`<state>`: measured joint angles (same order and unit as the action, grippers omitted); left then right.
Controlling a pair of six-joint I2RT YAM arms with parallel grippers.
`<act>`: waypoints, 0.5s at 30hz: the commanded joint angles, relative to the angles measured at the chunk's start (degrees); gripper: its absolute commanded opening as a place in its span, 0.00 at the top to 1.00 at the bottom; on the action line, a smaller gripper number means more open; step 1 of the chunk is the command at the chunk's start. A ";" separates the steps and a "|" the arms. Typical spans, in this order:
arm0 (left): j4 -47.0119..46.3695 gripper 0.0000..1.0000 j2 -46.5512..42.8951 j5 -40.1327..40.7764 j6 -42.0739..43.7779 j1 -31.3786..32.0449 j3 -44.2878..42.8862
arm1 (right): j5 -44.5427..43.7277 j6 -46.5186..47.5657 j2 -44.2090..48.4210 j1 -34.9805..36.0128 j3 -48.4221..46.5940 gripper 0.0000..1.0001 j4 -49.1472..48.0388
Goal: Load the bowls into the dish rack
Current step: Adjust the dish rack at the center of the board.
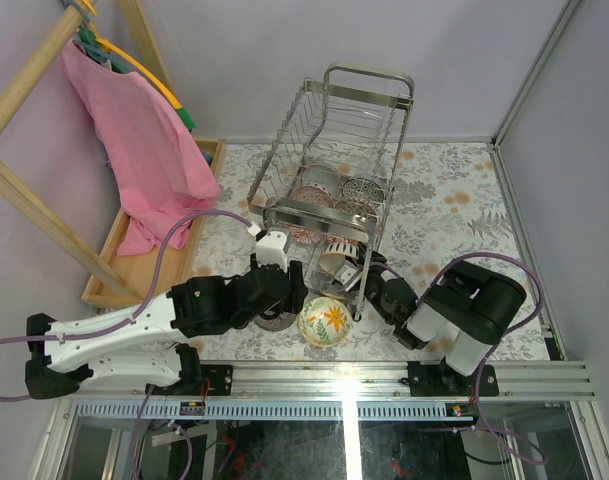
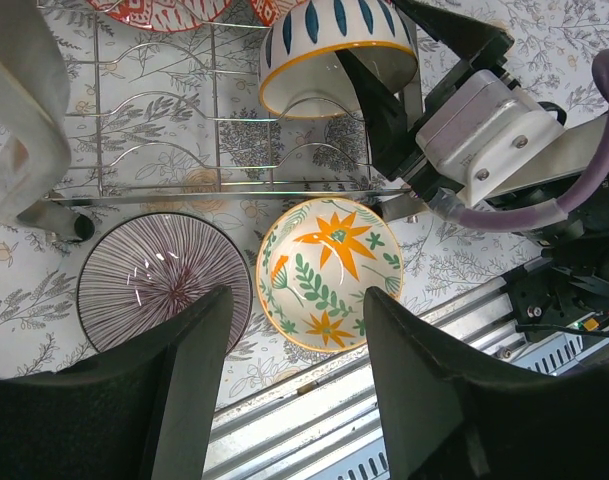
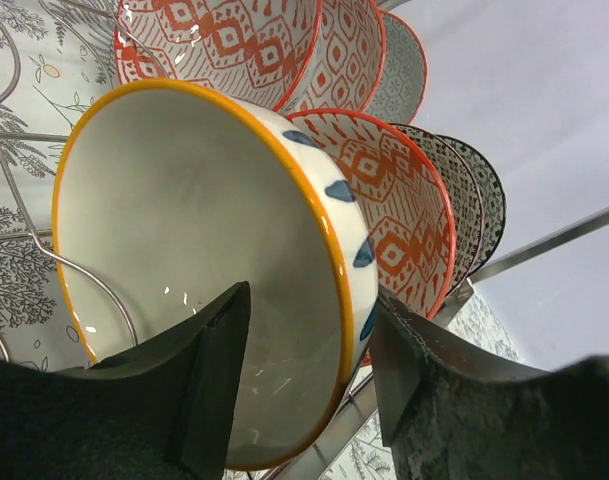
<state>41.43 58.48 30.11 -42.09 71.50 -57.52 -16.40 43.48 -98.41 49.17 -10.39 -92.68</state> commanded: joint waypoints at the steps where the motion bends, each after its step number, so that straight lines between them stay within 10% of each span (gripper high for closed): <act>1: -3.63 0.45 0.45 -0.67 1.21 -0.54 -2.02 | -4.08 -1.40 2.73 1.39 2.27 0.43 -4.61; 15: -3.99 0.46 0.37 -1.18 0.70 -0.60 -2.01 | -17.02 -13.95 8.59 1.44 1.06 0.07 -3.87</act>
<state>40.25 58.98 29.04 -41.69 71.20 -57.87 -26.72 37.01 -92.01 50.26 -8.73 -88.90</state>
